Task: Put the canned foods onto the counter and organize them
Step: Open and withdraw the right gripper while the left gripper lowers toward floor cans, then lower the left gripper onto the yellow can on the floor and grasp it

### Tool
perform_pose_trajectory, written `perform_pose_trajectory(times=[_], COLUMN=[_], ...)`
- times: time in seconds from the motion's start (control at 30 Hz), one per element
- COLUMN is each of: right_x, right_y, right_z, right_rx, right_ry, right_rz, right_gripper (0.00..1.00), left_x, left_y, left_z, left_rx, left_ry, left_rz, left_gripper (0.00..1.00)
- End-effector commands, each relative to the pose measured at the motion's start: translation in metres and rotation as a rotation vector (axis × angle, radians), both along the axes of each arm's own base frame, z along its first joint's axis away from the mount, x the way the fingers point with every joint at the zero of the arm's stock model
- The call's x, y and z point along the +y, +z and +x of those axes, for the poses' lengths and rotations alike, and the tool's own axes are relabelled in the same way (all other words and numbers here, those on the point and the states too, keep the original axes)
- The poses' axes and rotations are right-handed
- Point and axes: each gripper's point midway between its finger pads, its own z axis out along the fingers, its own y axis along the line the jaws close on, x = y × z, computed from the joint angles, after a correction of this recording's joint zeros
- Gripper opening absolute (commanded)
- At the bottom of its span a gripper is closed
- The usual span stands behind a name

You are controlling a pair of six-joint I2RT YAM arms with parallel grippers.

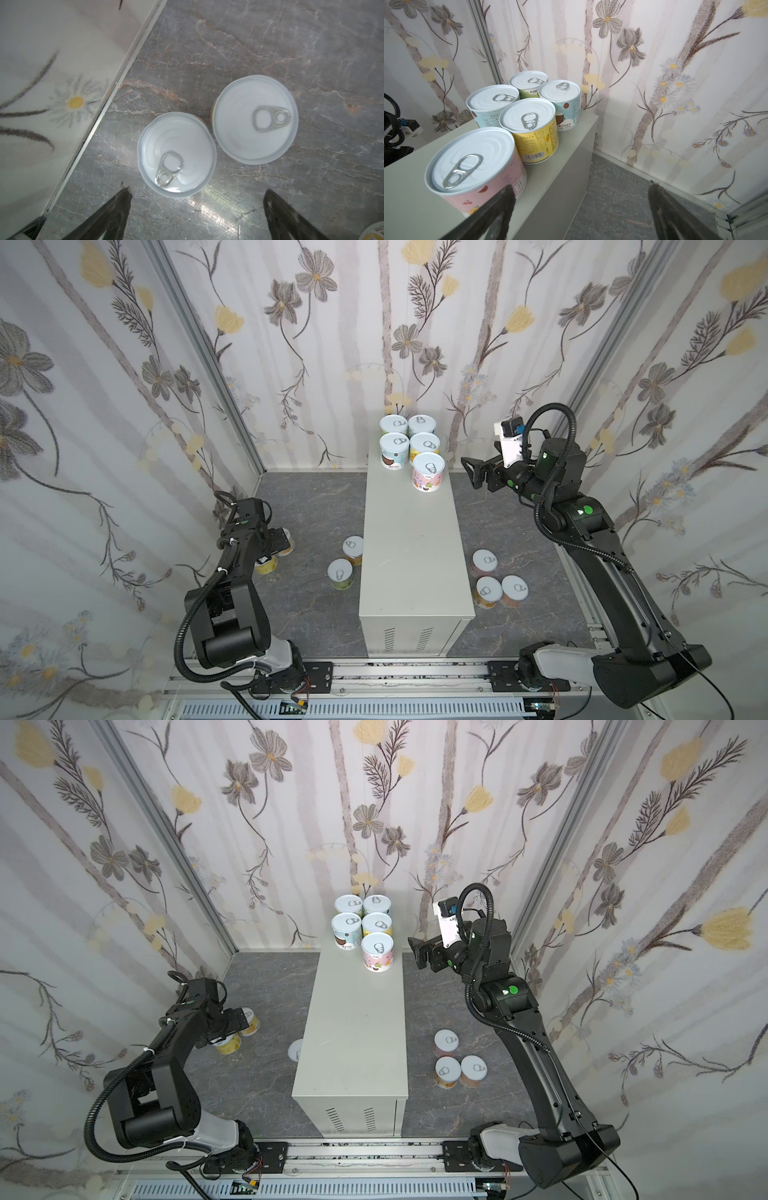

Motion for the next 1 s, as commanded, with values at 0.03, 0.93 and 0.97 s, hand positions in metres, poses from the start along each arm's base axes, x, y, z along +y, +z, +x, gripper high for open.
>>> perform_pose_trajectory(times=[0.03, 0.93, 0.97], right_x=[0.008, 0.010, 0.010], right_y=[0.004, -0.027, -0.027], right_z=[0.004, 0.041, 0.041], right_rx=[-0.054, 0.005, 0.007], right_ry=[0.064, 0.103, 0.103], right_rz=[-0.029, -0.041, -0.041], right_gripper=[1.00, 1.00, 1.00], left_x=[0.007, 0.023, 0.024], left_y=[0.004, -0.045, -0.047], left_z=[-0.012, 0.016, 0.017], left_rx=[-0.021, 0.141, 0.143], left_ry=[0.043, 0.016, 0.022], left_rz=[-0.001, 0.020, 0.027], left_gripper=[1.00, 0.90, 0.89])
